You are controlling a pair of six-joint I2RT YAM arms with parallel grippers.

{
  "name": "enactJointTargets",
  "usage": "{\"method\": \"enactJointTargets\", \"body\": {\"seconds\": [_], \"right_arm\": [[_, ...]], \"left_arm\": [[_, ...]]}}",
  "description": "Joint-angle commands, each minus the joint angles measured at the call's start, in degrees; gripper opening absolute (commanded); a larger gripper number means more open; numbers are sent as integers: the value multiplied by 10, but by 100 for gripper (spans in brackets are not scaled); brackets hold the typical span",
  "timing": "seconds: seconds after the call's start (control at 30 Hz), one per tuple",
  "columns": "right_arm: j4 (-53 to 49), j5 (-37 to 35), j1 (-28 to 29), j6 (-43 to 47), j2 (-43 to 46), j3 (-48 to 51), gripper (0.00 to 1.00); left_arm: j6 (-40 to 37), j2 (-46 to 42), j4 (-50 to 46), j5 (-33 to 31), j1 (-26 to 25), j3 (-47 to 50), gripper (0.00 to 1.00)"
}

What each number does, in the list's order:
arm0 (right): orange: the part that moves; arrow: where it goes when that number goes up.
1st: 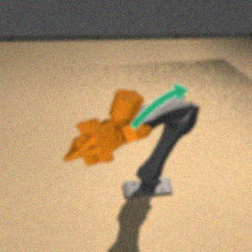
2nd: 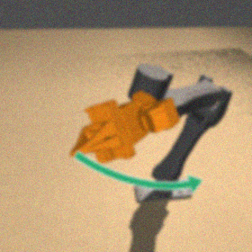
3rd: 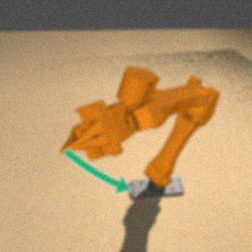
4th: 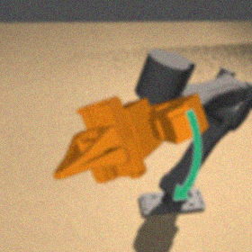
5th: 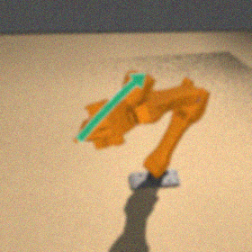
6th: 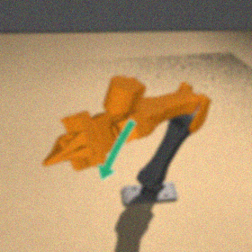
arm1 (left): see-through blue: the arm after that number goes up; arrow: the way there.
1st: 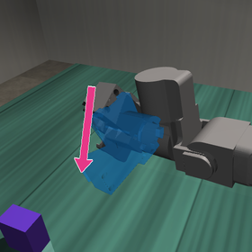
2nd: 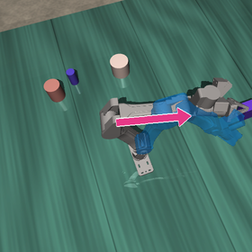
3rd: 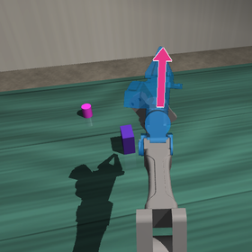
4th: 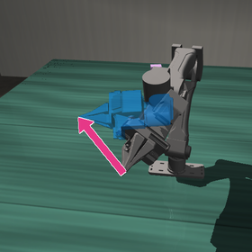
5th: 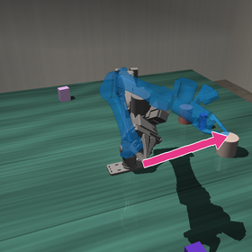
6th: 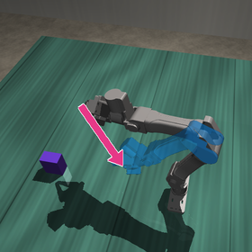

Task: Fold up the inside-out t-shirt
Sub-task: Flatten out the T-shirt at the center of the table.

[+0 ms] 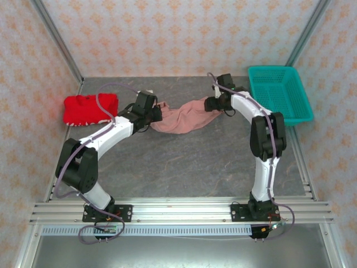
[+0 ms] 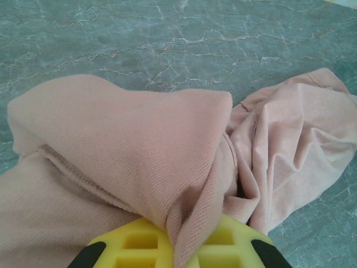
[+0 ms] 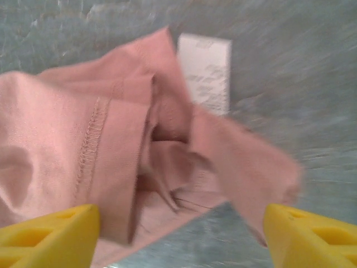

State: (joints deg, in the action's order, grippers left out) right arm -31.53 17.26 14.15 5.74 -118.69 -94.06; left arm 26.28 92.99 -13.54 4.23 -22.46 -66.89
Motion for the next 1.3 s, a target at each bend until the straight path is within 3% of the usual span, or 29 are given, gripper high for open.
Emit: {"method": "enactJointTargets", "body": {"seconds": [0.0, 0.13, 0.2, 0.23, 0.33, 0.47, 0.57, 0.77, 0.97, 1.1, 1.27], "right_arm": [[40, 97, 7, -56, -35, -27, 63], [16, 87, 7, -61, -48, -62, 17], [8, 50, 7, -54, -16, -56, 2], [10, 29, 7, -51, 12, -44, 0], [56, 3, 7, -51, 132, 23, 0], [176, 61, 12, -94, 278, 124, 0], [221, 65, 26, -99, 356, 153, 0], [231, 55, 31, -119, 428, 140, 0], [146, -5, 31, -106, 490, 107, 0], [155, 51, 31, -111, 535, 119, 0], [159, 116, 31, -133, 583, 111, 0]], "left_arm": [[-4, 12, 4, 6, 4, 6, 0], [-9, 11, -1, -7, 4, 5, 0], [-12, 1, -6, -18, 5, 3, 0], [-14, -8, -9, -23, 6, 1, 0], [-18, -51, -6, -37, 10, 5, 0], [-19, -134, 15, -48, 16, 17, 0], [-22, -184, 23, -55, 19, 10, 0], [-32, -267, 36, -72, 21, -8, 0], [-74, -323, -13, -140, 21, -36, 0], [-85, -368, -33, -161, 21, -37, 0], [-81, -416, -39, -131, 21, -47, 0]]}}
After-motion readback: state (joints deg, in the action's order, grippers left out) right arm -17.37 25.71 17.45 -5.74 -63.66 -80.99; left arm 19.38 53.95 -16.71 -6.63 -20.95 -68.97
